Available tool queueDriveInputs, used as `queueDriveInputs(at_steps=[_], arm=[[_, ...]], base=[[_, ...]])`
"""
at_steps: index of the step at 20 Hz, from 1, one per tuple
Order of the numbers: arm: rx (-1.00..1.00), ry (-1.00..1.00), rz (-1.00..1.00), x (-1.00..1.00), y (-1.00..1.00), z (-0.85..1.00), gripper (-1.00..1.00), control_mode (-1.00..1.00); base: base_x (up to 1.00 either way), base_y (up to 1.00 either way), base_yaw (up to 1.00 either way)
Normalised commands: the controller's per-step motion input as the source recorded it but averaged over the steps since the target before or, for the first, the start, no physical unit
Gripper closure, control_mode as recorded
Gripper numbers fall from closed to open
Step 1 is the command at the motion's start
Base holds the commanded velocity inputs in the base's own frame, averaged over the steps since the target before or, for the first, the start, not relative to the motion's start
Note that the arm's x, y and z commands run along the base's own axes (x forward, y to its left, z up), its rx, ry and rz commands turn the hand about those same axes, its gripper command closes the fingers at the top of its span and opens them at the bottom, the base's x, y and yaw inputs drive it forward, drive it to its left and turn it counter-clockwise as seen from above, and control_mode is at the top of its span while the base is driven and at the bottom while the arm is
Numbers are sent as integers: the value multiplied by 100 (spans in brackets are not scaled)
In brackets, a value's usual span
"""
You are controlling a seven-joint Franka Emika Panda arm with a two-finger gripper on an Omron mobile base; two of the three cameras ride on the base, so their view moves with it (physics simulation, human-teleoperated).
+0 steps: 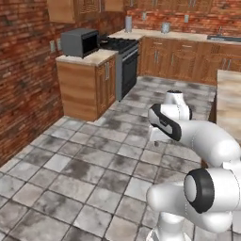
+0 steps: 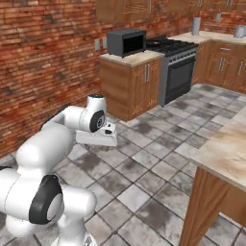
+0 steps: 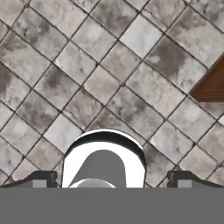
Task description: Take the chicken drumsticks from the pan and place one on each plate on the dining counter.
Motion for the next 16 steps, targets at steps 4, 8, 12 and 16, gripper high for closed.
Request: queueDriveInputs(at_steps=[4,8,12,16], arm=[[0,0,0,0,0,0,-100,100],[0,0,0,0,0,0,-100,100],[0,0,0,0,0,0,-100,100],[0,0,0,0,0,0,-100,100]], base=[[85,51,-57],[93,52,-47],[92,52,-46],[94,52,-43]])
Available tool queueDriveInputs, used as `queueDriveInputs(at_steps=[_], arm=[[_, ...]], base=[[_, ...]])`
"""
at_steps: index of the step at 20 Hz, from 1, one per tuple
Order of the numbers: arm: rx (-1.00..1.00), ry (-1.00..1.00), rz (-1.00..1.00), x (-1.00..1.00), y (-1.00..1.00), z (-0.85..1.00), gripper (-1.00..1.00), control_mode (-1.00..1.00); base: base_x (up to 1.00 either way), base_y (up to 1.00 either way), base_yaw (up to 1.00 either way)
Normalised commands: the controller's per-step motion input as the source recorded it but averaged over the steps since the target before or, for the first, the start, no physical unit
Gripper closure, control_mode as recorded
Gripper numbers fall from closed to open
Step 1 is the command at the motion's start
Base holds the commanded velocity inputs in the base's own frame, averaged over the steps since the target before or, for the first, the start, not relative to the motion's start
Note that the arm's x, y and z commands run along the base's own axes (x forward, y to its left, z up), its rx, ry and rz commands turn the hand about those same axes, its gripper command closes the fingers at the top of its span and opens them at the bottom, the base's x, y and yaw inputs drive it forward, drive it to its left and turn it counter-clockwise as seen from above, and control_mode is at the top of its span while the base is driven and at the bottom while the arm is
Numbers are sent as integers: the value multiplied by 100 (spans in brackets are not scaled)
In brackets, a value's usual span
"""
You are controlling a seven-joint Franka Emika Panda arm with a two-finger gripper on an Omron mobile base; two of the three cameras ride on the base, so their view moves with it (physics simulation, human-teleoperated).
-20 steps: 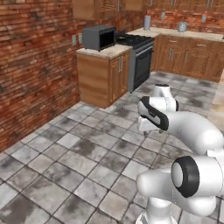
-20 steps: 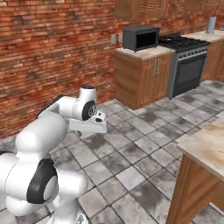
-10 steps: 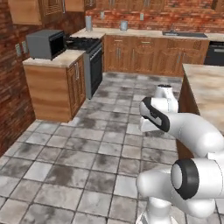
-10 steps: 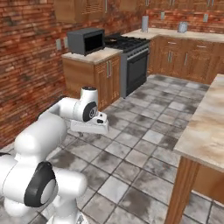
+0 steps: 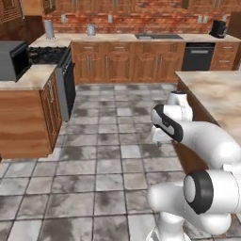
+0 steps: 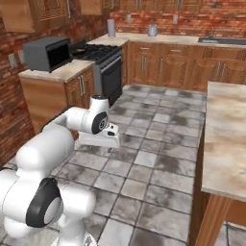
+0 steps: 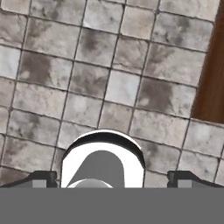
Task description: Take the chicken drumsticks from the pan and place one on each plate on the dining counter.
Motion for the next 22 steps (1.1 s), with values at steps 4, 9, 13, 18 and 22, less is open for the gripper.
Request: queueDriveInputs(at_steps=[4,9,13,18,22], arm=[[0,0,0,0,0,0,-100,100],[0,0,0,0,0,0,-100,100],[0,0,0,0,0,0,-100,100],[0,0,0,0,0,0,-100,100],[0,0,0,0,0,0,-100,100]], base=[[95,52,-43],[97,52,-41],[99,52,-40],[100,52,-39],[100,55,-22]])
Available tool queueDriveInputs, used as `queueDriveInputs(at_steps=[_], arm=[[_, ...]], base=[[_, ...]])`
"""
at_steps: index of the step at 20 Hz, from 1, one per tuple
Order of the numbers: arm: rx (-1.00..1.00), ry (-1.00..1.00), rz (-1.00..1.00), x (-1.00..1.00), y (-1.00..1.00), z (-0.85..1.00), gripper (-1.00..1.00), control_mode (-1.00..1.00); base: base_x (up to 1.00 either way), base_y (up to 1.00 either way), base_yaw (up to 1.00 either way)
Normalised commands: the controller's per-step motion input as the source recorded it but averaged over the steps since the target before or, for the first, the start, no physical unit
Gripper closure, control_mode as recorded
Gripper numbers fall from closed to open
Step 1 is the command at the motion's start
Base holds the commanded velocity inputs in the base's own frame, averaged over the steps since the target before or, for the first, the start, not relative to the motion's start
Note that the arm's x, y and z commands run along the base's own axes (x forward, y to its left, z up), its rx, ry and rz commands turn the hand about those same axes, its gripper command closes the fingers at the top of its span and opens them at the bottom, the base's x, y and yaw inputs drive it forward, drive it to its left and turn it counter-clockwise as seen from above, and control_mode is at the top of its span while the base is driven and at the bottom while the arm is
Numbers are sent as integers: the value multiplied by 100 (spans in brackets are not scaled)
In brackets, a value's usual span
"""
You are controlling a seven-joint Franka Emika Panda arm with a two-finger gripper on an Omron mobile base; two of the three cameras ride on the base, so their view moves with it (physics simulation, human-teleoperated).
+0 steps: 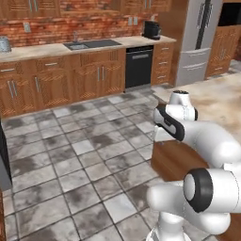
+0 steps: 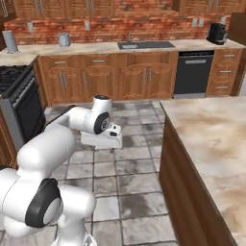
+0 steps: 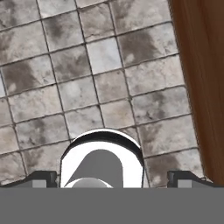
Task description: Take the chicken drumsticks from the pan and place one on each plate on the dining counter.
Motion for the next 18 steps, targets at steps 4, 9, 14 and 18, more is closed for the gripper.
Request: queueDriveInputs(at_steps=[4,9,14,18], arm=[[0,0,0,0,0,0,-100,100],[0,0,0,0,0,0,-100,100],[0,0,0,0,0,0,-100,100],[0,0,0,0,0,0,-100,100]], base=[[100,60,-1],[100,55,0],[100,48,0],[100,44,0]])
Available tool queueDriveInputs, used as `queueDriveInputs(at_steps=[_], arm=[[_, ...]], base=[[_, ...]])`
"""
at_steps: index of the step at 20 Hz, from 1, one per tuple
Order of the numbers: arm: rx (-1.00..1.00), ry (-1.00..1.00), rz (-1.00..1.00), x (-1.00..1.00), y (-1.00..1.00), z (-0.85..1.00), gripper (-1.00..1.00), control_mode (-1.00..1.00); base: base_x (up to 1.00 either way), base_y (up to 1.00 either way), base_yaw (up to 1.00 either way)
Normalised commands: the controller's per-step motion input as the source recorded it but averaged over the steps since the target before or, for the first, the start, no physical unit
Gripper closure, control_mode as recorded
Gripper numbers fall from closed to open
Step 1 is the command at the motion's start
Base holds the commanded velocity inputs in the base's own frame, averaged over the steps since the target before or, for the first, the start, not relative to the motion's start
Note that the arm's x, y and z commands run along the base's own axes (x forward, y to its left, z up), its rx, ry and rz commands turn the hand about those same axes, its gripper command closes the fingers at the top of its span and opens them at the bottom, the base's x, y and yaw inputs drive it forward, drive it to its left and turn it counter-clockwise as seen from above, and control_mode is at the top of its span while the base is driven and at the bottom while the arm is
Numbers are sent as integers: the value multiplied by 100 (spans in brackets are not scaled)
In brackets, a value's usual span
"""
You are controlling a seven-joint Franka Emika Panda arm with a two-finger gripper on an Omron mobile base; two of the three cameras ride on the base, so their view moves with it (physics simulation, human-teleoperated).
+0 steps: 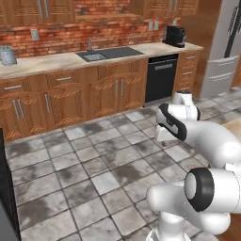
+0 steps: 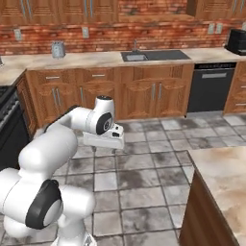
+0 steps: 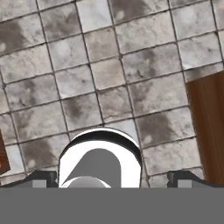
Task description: Take the chicken drumsticks from the pan and place one on each plate on the dining counter.
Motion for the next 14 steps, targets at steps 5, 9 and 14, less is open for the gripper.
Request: queueDriveInputs(at_steps=[5,9,14], arm=[[0,0,0,0,0,0,-100,100],[0,0,0,0,0,0,-100,100],[0,0,0,0,0,0,-100,100]], base=[[99,28,17],[92,19,29],[90,12,36]])
